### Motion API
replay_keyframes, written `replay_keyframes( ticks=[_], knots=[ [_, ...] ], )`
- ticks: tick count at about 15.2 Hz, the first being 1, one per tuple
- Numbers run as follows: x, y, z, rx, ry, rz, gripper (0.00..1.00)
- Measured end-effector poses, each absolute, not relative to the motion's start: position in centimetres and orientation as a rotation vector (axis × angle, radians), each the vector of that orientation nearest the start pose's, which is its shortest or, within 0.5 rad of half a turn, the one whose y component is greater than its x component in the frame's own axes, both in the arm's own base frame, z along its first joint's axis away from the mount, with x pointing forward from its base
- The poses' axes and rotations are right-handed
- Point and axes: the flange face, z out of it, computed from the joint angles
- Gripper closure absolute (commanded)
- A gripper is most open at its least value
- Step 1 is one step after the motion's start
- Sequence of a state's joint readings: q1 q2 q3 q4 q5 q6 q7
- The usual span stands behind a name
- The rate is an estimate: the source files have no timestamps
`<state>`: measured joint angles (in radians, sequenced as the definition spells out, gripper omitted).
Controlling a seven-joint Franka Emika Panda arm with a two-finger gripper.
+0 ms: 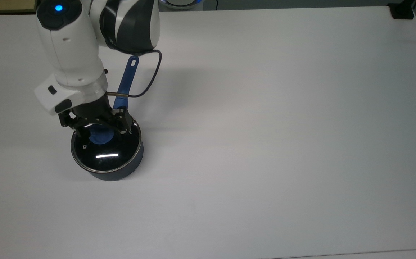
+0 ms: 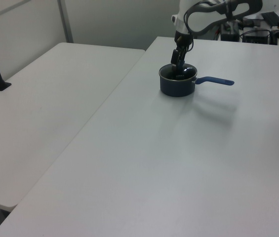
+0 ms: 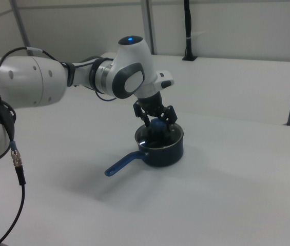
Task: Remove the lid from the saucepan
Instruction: 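Lower the gripper down around the blue lid knob, then close the gripper on the blue knob of the glass lid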
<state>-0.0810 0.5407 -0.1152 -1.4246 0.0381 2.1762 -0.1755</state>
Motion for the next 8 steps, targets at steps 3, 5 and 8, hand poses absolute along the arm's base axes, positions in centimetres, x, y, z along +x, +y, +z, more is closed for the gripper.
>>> replay_keyframes(
  ticks=[3, 5, 8],
  knots=[
    [71.8, -12.4, 40.17, -3.189, 0.008, -0.324, 0.22],
    [71.92, -12.2, 40.43, -3.189, 0.001, -0.333, 0.31],
    [72.07, -11.85, 40.74, -3.188, -0.009, -0.344, 0.38]
  ],
)
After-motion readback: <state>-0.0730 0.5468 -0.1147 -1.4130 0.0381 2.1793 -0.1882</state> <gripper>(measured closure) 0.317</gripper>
